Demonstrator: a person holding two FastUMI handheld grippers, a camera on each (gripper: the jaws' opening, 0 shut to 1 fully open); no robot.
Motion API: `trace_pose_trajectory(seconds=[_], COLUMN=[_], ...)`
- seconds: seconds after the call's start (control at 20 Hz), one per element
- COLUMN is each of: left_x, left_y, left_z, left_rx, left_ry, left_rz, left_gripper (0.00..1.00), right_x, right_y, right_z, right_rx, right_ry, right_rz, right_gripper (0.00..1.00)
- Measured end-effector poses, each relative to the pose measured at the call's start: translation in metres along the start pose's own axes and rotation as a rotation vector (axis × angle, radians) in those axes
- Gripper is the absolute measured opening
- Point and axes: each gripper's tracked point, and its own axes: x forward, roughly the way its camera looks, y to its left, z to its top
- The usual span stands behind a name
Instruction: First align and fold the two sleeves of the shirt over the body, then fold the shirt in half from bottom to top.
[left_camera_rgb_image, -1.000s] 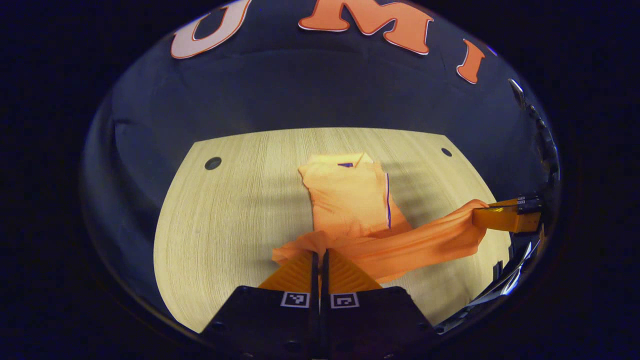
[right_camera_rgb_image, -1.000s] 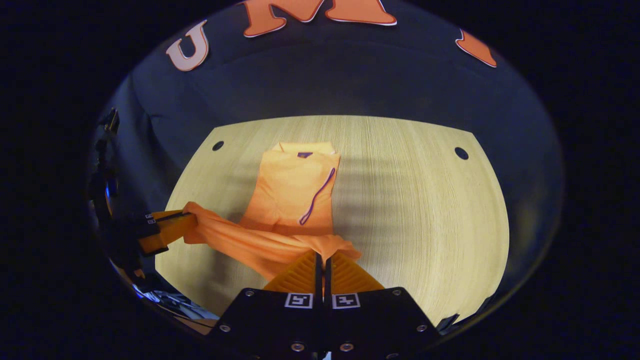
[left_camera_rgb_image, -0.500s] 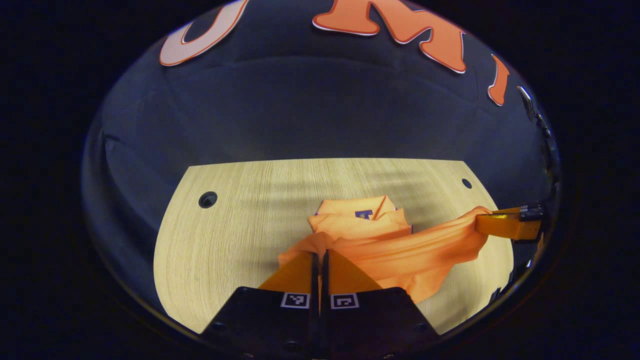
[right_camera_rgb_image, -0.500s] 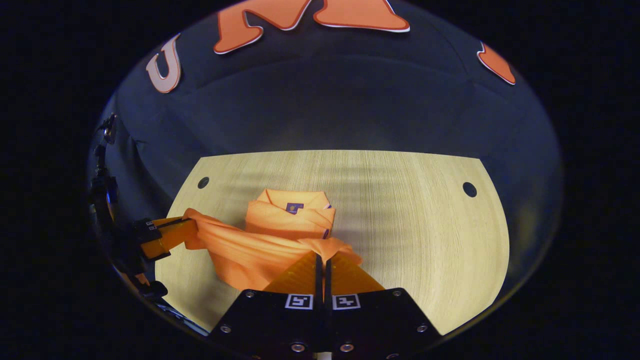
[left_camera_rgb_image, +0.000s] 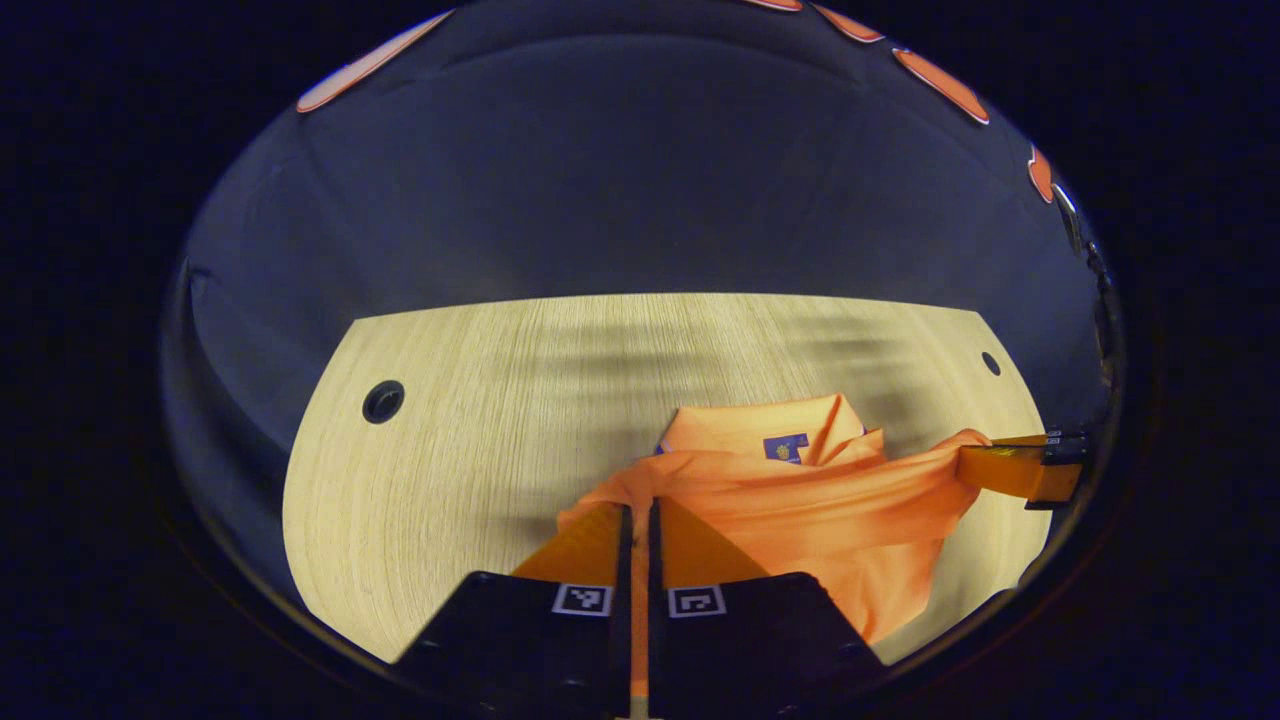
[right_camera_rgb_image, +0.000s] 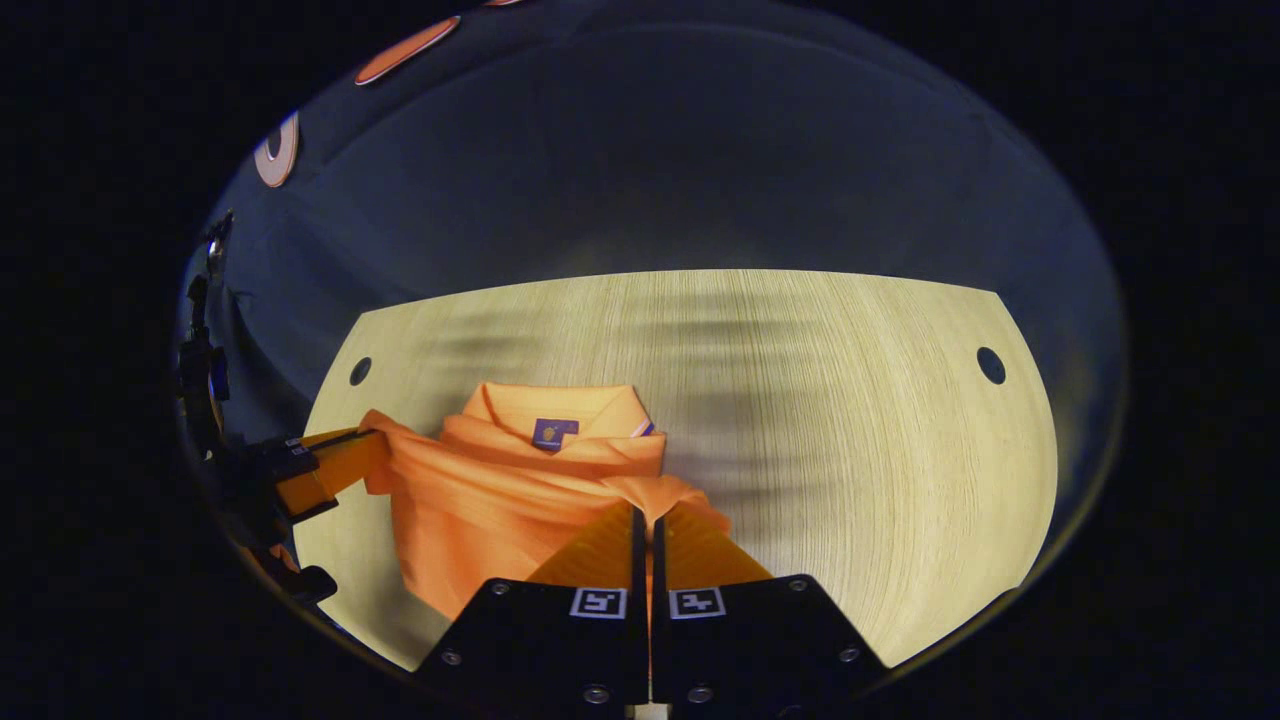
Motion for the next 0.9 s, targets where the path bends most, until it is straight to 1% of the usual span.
trace_pose_trajectory(seconds=[0.05,0.1,0.15,0.2,0.25,0.3,0.35,0.4,0.45,0.55,0.7,0.8,0.9], left_x=[0.003,0.003,0.005,0.004,0.002,0.001,-0.004,-0.007,-0.014,-0.028,-0.054,-0.08,-0.12], left_y=[0.0,0.005,0.008,0.007,0.008,0.009,0.011,0.01,0.01,0.006,-0.004,-0.011,-0.014], left_z=[0.001,0.005,0.008,0.01,0.011,0.014,0.018,0.024,0.03,0.042,0.062,0.078,0.097], left_rx=[-0.002,0.004,0.011,0.014,0.016,0.016,0.017,0.019,0.023,0.042,0.063,0.053,0.045], left_ry=[-0.005,-0.014,-0.024,-0.033,-0.036,-0.043,-0.059,-0.078,-0.102,-0.148,-0.223,-0.28,-0.338], left_rz=[-0.002,0.021,0.032,0.03,0.036,0.043,0.056,0.062,0.066,0.07,0.077,0.062,0.046], left_gripper=[0.07,0.19,0.29,0.51,0.73,0.84,0.89,1.0,1.0,1.0,1.0,1.0,1.0], right_x=[0.001,0.005,0.007,0.008,0.006,0.006,0.004,-0.002,-0.005,-0.02,-0.055,-0.083,-0.115], right_y=[-0.001,-0.003,-0.006,-0.007,-0.01,-0.013,-0.014,-0.015,-0.014,-0.011,-0.008,-0.005,-0.003], right_z=[0.0,0.001,0.003,0.002,0.003,0.004,0.006,0.009,0.013,0.023,0.041,0.051,0.059], right_rx=[0.002,0.004,0.006,0.009,0.009,0.005,0.003,0.006,0.011,0.024,0.045,0.049,0.043], right_ry=[0.001,-0.003,-0.009,-0.01,-0.014,-0.022,-0.031,-0.04,-0.054,-0.097,-0.18,-0.239,-0.29], right_rz=[-0.001,-0.011,-0.014,-0.017,-0.027,-0.035,-0.045,-0.05,-0.045,-0.034,-0.015,-0.004,0.012], right_gripper=[0.02,0.02,0.06,0.08,0.27,0.45,0.63,0.82,1.0,1.0,1.0,1.0,0.99])
